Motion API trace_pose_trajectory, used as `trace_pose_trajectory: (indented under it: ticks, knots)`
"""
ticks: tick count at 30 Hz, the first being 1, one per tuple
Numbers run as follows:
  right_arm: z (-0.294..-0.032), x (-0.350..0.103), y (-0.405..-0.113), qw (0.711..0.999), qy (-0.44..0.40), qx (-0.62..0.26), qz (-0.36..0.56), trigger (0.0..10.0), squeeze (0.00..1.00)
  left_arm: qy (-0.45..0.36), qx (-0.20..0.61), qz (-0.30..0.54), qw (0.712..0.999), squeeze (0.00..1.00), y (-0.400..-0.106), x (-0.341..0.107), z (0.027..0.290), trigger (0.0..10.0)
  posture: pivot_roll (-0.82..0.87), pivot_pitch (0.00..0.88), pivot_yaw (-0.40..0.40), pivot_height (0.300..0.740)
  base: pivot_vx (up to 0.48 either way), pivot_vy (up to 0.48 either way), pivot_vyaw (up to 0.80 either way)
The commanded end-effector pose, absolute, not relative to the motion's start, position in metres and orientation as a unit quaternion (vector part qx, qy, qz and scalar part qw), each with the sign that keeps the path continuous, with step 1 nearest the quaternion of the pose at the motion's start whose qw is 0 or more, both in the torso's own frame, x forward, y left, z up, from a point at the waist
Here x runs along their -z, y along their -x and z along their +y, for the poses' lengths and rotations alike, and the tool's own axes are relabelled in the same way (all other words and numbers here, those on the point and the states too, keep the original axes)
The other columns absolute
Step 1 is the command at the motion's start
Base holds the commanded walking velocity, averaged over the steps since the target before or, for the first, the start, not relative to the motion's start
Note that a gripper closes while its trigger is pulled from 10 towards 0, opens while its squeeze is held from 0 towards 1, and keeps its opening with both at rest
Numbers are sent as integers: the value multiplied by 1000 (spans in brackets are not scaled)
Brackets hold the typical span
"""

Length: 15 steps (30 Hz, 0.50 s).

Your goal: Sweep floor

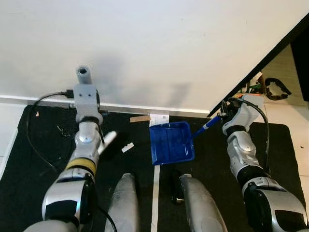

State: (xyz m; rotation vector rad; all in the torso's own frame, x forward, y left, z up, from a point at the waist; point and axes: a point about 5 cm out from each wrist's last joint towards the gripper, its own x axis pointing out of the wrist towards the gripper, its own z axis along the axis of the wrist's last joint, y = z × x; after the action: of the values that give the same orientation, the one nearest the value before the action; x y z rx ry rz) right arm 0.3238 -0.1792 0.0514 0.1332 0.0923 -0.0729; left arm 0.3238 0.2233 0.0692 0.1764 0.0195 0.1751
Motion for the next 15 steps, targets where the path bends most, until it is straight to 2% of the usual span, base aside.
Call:
trace_pose_trajectory:
  ticks: [1,6,9,10,11,14,15]
  knots:
    - [-172,-14,-299,987,-82,24,134,10000,0,-66,-97,38,992,0,-311,-49,218,10000,52,269,-59,740,0,0,0]
    - [-170,-3,-290,985,-82,19,153,10000,0,-37,-111,61,991,0,-299,-33,215,10000,61,249,-38,740,0,0,0]
    - [-172,10,-278,971,-145,49,182,10000,0,14,-160,117,980,0,-276,-7,225,10000,43,170,41,740,0,0,0]
    - [-172,10,-278,971,-145,49,182,10000,0,14,-160,117,980,0,-276,-7,225,10000,43,170,41,740,0,0,0]
    - [-172,11,-278,970,-147,49,188,10000,0,36,-137,180,973,0,-262,12,223,10000,27,137,67,740,0,0,0]
    - [-170,11,-279,970,-142,42,191,10000,0,56,-126,189,972,0,-260,15,221,10000,27,137,67,740,0,0,0]
    - [-169,12,-278,970,-140,39,193,10000,0,55,-131,185,972,0,-261,14,221,10000,16,112,80,740,0,0,0]
